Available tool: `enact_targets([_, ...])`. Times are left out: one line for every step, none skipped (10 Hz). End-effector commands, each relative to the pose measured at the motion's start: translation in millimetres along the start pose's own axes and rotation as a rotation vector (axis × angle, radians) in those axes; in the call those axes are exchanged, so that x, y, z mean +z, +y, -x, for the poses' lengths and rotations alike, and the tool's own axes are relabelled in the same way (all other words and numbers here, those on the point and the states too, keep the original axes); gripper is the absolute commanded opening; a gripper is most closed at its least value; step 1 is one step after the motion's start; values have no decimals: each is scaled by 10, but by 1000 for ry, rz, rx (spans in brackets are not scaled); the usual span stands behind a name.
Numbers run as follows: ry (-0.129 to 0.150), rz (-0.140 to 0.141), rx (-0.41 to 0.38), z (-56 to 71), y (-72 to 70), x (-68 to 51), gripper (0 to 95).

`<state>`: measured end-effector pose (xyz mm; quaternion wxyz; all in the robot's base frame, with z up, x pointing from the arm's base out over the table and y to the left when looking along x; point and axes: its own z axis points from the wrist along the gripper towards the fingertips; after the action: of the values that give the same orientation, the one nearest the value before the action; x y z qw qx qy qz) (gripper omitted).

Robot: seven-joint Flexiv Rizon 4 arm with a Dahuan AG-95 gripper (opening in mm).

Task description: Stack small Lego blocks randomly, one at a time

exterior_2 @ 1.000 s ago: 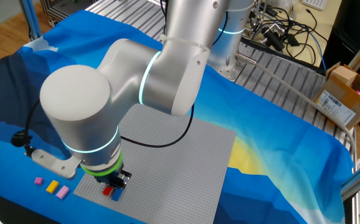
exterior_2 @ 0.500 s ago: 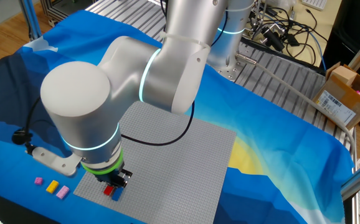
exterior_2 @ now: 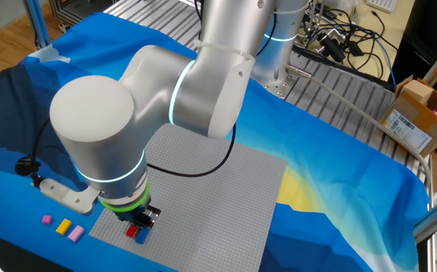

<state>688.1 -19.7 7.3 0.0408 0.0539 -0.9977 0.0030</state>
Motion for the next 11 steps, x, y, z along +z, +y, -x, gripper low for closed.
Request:
enact_targets([-1, 0, 0, 8, 0, 5, 0])
enact_targets([-1, 0, -1, 10, 2, 4, 0])
enact_targets([-3, 0, 1, 9, 9, 0, 0])
enact_targets([-3, 1, 2, 10, 11, -1, 0])
enact_targets([-4, 0, 2, 11, 12, 0, 0])
enact_targets([-5, 0, 1, 15, 13, 6, 0])
enact_targets([-7, 0, -1, 20, 14, 12, 0])
enact_targets([-7, 0, -1, 33, 15, 15, 0])
enact_targets([-6, 0, -2, 40, 15, 12, 0])
enact_targets([-6, 1, -1, 46, 15, 10, 0])
enact_targets([-7, 0, -1, 52, 15, 7, 0])
